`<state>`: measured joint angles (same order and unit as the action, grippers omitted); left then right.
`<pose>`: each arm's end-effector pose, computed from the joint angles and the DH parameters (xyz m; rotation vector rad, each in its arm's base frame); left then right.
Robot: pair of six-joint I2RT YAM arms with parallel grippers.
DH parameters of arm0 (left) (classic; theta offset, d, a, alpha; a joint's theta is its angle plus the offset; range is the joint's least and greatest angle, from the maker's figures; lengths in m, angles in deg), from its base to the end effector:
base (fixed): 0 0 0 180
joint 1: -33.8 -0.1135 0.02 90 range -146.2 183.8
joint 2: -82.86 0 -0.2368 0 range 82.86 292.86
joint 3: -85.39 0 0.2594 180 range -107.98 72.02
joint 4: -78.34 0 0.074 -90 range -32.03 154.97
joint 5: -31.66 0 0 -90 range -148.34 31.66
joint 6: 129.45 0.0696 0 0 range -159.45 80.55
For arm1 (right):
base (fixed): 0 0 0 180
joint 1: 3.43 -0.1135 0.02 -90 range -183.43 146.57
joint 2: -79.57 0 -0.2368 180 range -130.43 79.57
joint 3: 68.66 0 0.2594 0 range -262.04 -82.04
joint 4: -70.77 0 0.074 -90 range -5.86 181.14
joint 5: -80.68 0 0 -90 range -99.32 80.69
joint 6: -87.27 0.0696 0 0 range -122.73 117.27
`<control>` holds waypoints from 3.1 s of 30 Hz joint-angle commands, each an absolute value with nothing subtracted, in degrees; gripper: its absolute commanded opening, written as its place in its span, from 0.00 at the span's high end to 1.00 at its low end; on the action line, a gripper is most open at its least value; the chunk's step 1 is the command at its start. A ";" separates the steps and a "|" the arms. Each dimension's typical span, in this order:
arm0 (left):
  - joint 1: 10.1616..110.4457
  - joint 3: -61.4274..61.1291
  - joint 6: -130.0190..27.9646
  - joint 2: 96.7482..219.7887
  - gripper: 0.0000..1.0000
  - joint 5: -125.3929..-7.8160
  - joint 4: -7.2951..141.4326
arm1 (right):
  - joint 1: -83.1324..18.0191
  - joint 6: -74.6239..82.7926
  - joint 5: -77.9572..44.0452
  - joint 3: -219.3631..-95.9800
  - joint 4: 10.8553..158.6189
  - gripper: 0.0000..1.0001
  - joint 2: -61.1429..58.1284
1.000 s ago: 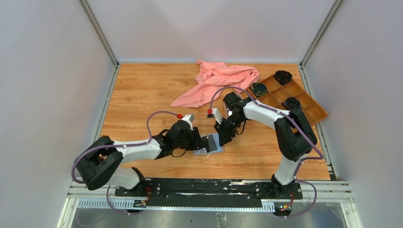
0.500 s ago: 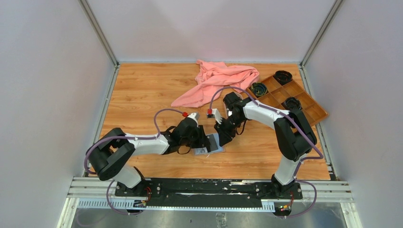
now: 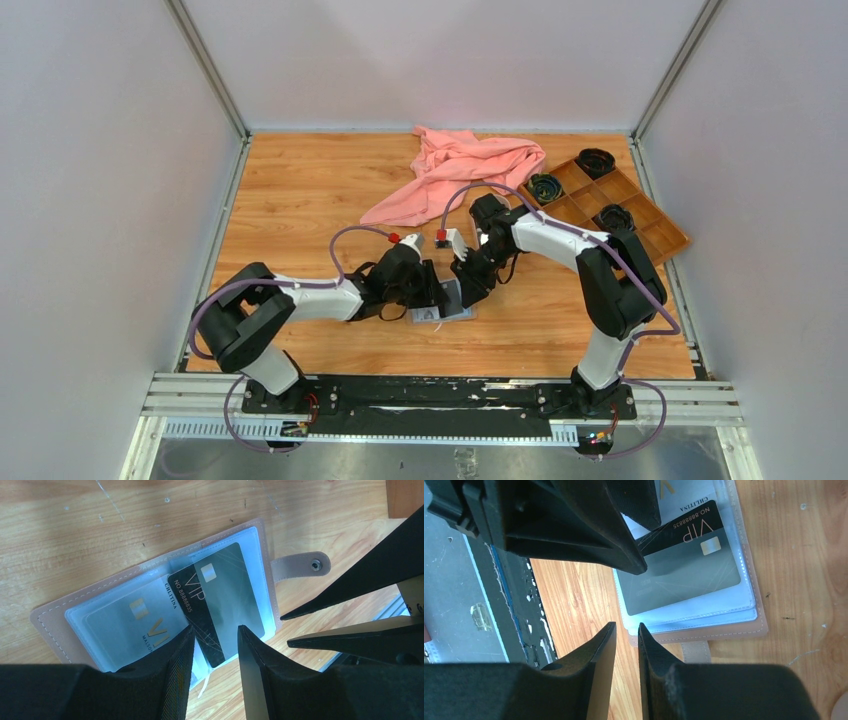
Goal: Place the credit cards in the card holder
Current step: Insert the credit card into the card holder.
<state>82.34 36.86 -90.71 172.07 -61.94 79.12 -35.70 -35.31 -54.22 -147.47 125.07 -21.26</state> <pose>0.2109 -0.2453 0.0892 -0.0223 2.4645 -0.9309 0.2563 0.2199 0.1290 -1.5579 2.2034 1.1128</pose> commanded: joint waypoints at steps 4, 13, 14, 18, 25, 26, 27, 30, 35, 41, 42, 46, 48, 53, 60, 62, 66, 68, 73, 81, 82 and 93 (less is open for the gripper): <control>82.76 35.74 -91.04 173.25 0.57 -61.51 80.40 | -33.33 -30.49 -48.09 -147.31 122.29 0.75 -20.27; 82.76 34.80 -91.35 175.69 0.57 -63.38 82.80 | -32.04 -26.67 -45.43 -146.98 120.53 0.77 -23.43; 82.76 34.72 -91.39 175.94 0.57 -63.54 83.00 | -32.07 -26.58 -45.44 -146.99 120.51 0.77 -23.70; 82.76 34.72 -91.81 176.21 0.57 -64.26 84.43 | -32.07 -26.30 -45.64 -147.08 120.53 0.77 -24.56; 82.76 34.85 -92.07 175.59 0.57 -65.78 87.22 | -32.07 -26.20 -47.63 -147.23 120.77 0.78 -25.25; 82.76 34.80 -92.13 175.65 0.57 -66.14 87.77 | -32.08 -26.20 -47.91 -147.25 120.81 0.78 -25.32; 82.76 34.84 -92.30 175.81 0.57 -66.63 88.43 | -32.03 -26.20 -48.12 -147.32 120.87 0.78 -25.27; 82.76 34.66 -92.36 176.30 0.57 -67.12 89.11 | -31.88 -26.20 -48.25 -147.42 120.96 0.77 -24.98; 82.76 35.33 -90.94 174.71 0.57 -65.88 89.05 | -29.94 -26.27 -48.82 -147.32 121.01 0.75 -23.24; 82.76 37.56 -87.97 169.08 0.58 -62.39 88.87 | -29.00 -26.47 -51.50 -147.17 121.14 0.73 -22.56; 82.76 38.13 -87.51 168.58 0.58 -62.10 88.87 | -28.92 -26.39 -52.34 -147.16 121.13 0.73 -22.57; 82.74 39.90 -86.24 167.81 0.59 -60.72 88.83 | -27.86 -25.45 -58.02 -147.08 121.11 0.72 -22.47; 82.67 40.27 -86.02 168.38 0.60 -60.82 88.78 | -27.46 -24.98 -60.63 -146.99 121.10 0.71 -22.50; 82.67 39.36 -85.77 172.06 0.63 -61.77 88.87 | -27.16 -24.02 -61.25 -147.05 121.05 0.71 -24.08; 82.54 39.19 -85.76 174.48 0.64 -61.00 88.78 | -26.16 -22.54 -59.59 -147.24 120.88 0.68 -26.63; 82.21 39.56 -86.00 174.76 0.63 -61.06 88.78 | -26.09 -22.34 -59.30 -147.25 120.86 0.68 -27.28; 81.59 39.83 -86.41 175.83 0.61 -61.66 88.78 | -26.10 -22.07 -59.00 -147.34 120.88 0.67 -28.05; 81.40 39.74 -86.61 176.51 0.61 -61.93 88.78 | -26.05 -21.98 -58.89 -147.34 120.96 0.67 -28.47; 81.10 40.12 -86.95 176.49 0.59 -61.85 88.78 | -26.08 -21.76 -59.50 -147.43 120.96 0.67 -29.31; 81.09 39.15 -87.04 177.43 0.60 -64.57 88.94 | -26.02 -21.49 -62.51 -147.43 120.87 0.67 -29.26; 81.09 38.67 -87.08 177.45 0.60 -65.09 88.91 | -26.06 -21.46 -62.57 -147.43 120.88 0.67 -29.26; 82.26 34.53 -88.75 178.39 0.61 -67.95 88.87 | -26.09 -21.23 -63.45 -147.52 120.88 0.68 -29.76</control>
